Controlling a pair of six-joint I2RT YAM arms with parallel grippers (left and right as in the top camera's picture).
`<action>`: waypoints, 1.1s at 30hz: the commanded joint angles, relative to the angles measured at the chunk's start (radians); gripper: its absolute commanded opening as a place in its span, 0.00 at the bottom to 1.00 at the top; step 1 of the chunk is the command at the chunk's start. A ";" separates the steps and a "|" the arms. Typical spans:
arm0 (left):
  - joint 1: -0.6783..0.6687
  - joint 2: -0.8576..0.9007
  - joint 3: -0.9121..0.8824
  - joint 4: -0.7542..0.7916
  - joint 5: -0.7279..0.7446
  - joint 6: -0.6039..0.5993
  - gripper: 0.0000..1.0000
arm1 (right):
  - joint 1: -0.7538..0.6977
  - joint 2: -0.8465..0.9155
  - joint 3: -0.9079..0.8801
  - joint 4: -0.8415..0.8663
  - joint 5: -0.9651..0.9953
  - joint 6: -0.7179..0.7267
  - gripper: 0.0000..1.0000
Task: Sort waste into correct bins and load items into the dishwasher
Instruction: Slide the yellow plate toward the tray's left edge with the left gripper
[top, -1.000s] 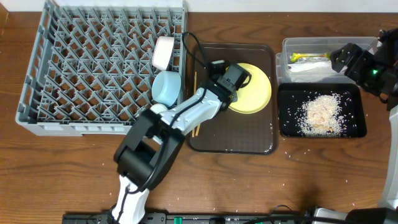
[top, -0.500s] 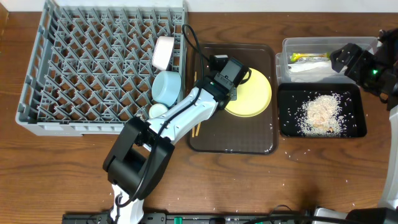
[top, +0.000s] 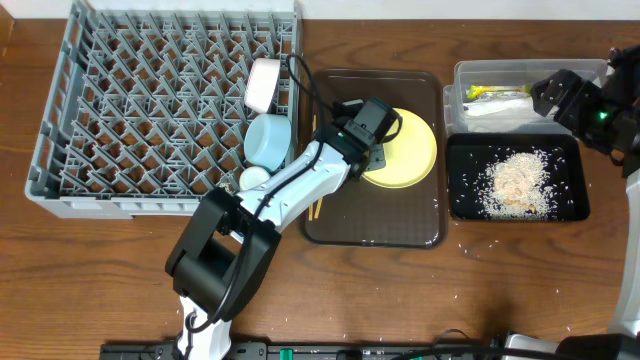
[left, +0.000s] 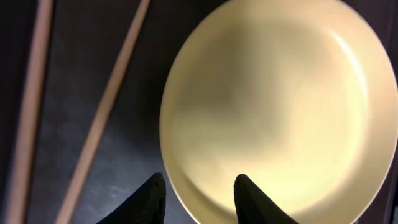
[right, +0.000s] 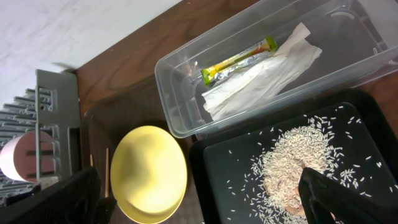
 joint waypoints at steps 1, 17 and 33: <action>0.011 0.010 -0.034 0.020 0.023 -0.074 0.42 | -0.003 -0.005 0.017 -0.001 -0.008 0.006 0.99; 0.046 0.087 -0.083 0.218 0.039 -0.113 0.60 | -0.003 -0.005 0.017 -0.001 -0.007 0.006 0.99; 0.066 0.211 -0.083 0.332 0.150 -0.114 0.57 | -0.003 -0.005 0.017 -0.001 -0.007 0.006 0.99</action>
